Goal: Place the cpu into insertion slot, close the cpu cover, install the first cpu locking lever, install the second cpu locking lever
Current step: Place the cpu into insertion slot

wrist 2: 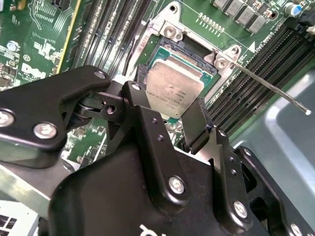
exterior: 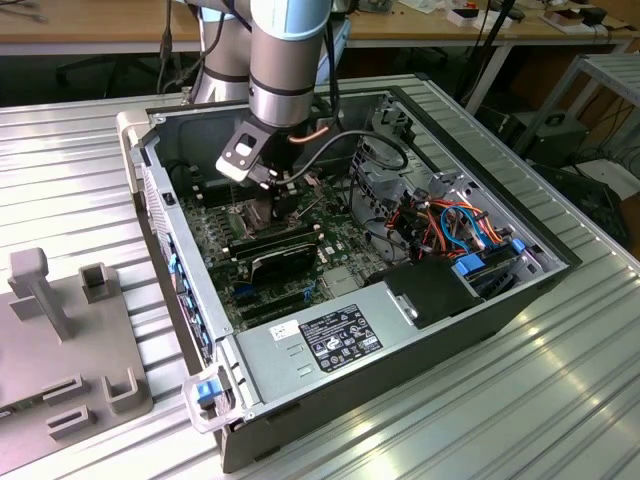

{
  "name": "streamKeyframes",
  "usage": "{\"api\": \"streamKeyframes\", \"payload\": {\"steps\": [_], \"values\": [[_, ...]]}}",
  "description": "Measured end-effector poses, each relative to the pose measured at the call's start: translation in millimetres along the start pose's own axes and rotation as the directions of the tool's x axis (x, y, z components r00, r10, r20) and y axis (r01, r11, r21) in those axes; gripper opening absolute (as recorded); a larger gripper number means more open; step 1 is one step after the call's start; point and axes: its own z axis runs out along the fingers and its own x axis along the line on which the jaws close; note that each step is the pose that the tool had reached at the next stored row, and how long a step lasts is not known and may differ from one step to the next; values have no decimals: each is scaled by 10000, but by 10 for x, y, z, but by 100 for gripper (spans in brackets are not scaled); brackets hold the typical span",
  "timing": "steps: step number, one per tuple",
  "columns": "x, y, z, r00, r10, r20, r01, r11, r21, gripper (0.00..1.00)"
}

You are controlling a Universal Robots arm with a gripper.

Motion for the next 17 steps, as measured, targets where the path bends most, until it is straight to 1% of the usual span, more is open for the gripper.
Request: {"api": "streamKeyframes", "payload": {"steps": [4,15,17], "values": [[1,-1,37,10000,42,-2,-42,10000,8,54],[1,-14,60,10000,66,-5,-66,10000,10,54],[1,-33,77,10000,67,-5,-67,10000,10,54]]}}
